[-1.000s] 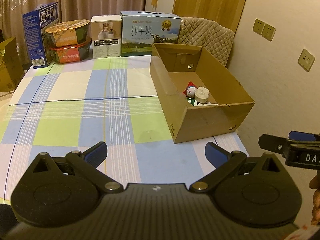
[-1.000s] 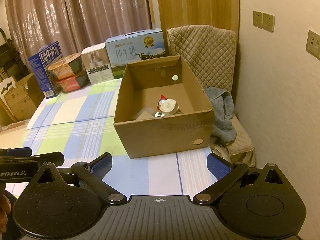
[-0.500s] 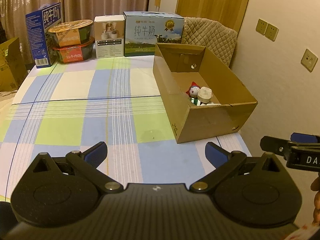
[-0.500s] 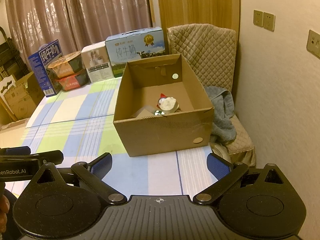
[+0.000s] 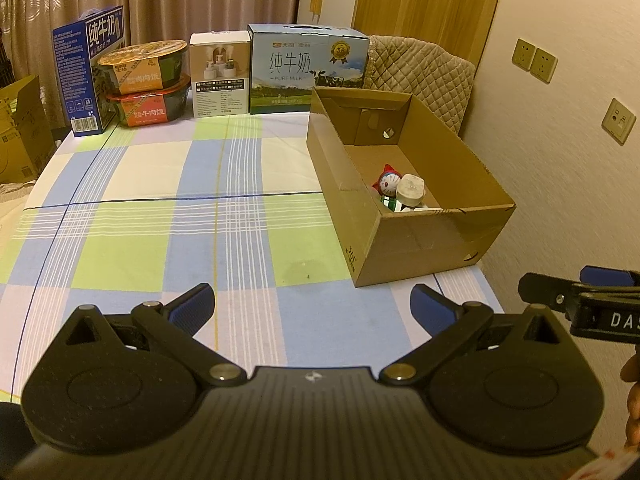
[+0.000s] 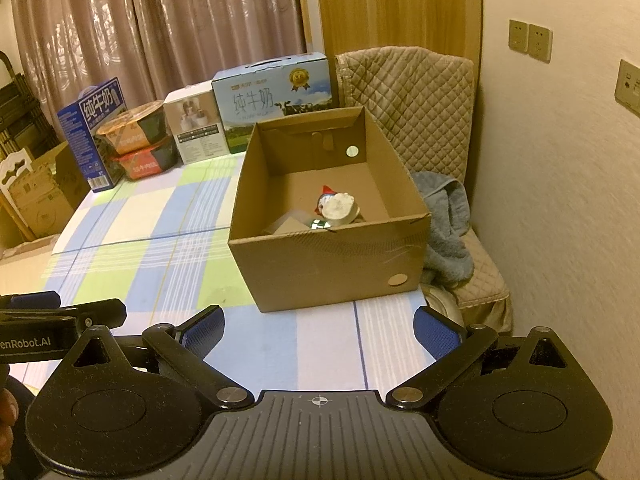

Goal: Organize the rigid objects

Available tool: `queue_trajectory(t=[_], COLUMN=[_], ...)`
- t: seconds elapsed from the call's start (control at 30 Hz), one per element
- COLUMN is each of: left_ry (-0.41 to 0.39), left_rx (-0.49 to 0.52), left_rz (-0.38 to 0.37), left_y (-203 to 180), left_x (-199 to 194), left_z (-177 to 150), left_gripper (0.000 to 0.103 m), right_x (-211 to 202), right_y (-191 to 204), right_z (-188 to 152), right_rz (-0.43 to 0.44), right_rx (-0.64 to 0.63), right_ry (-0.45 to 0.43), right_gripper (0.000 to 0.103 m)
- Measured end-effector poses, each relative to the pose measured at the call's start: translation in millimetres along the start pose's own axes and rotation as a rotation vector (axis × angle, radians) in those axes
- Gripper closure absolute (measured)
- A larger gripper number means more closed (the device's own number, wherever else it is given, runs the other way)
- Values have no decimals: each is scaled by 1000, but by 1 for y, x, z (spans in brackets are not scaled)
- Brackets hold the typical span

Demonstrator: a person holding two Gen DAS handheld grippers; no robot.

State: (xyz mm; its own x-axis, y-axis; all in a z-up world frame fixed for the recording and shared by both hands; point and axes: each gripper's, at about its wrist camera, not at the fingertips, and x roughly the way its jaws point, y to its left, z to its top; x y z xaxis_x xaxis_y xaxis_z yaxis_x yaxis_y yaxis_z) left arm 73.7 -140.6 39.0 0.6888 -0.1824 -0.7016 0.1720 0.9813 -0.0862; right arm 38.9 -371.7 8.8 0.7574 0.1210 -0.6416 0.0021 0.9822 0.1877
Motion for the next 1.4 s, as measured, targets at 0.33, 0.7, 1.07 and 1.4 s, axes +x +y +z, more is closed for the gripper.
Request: queue_trajectory(t=[0.33, 0.7, 1.07, 1.4], left_ry=[0, -2, -3, -1], left_rx=[4, 5, 6, 6], left_rz=[-3, -4, -5, -5], left_y=[0, -2, -3, -4], left_x=[0, 0, 0, 0], left_z=[0, 0, 0, 0], left_gripper=[1, 1, 1, 1], right_x=[1, 1, 1, 1], right_y=[2, 2, 2, 2], right_z=[-1, -2, -2, -2], right_rz=[2, 1, 0, 0], right_rx=[2, 2, 2, 2], right_ry=[3, 3, 3, 2], right_gripper=[5, 5, 5, 5])
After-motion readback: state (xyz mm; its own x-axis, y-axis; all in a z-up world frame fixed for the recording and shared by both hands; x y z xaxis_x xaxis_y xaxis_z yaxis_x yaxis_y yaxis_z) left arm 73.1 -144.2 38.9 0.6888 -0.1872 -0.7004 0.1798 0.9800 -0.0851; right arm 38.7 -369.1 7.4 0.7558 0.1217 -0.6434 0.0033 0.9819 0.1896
